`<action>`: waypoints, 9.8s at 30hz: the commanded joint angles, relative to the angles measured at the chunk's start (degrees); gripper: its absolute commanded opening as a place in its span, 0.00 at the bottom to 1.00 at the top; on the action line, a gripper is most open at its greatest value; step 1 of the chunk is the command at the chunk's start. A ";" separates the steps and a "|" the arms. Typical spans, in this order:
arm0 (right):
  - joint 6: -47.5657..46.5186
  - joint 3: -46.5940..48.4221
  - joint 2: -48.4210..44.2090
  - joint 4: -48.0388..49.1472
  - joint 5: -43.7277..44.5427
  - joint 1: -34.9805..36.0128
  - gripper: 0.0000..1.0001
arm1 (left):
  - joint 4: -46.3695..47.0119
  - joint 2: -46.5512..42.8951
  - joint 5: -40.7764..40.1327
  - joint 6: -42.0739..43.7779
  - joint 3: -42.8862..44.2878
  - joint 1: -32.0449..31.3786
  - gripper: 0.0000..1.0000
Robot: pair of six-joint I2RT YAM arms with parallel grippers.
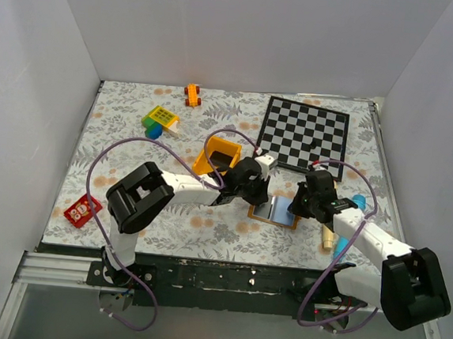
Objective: Put the credit cards into the card holder
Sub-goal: Turn over the card slot in the card holder.
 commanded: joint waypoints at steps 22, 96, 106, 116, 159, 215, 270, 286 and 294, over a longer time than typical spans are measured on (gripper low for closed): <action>-0.17 6.63 11.19 0.93 -8.93 0.27 0.01 | 2.18 2.37 2.11 -1.69 -1.23 0.01 0.00; -1.40 10.76 16.37 -2.68 -13.24 0.35 0.01 | -0.98 -1.41 -1.23 -1.86 -5.28 0.01 0.00; -0.88 10.06 17.43 3.13 -17.81 0.35 0.01 | -1.07 -1.50 -1.41 -1.95 -5.72 0.01 0.00; 0.00 10.41 19.01 6.03 -20.54 0.35 0.01 | -1.77 -2.11 -2.02 -1.87 -5.72 0.01 0.00; -2.99 10.59 18.04 -1.79 -13.24 0.35 0.01 | -1.69 -3.87 -6.42 -2.30 -10.55 2.74 0.00; -0.43 16.65 27.99 14.56 -27.84 3.25 0.01 | -2.57 -4.14 -6.50 -2.30 -10.46 2.74 0.00; -2.55 12.96 22.17 5.85 -17.89 2.20 0.34 | -2.83 -3.61 -6.42 -2.22 -10.02 2.82 0.00; -1.32 12.69 24.72 11.75 -24.13 2.20 0.34 | -3.18 -3.52 -6.42 -2.13 -9.85 2.82 0.00; -0.35 12.87 26.75 15.17 -26.86 2.20 0.34 | -3.27 -3.78 -6.50 -2.13 -9.93 2.82 0.00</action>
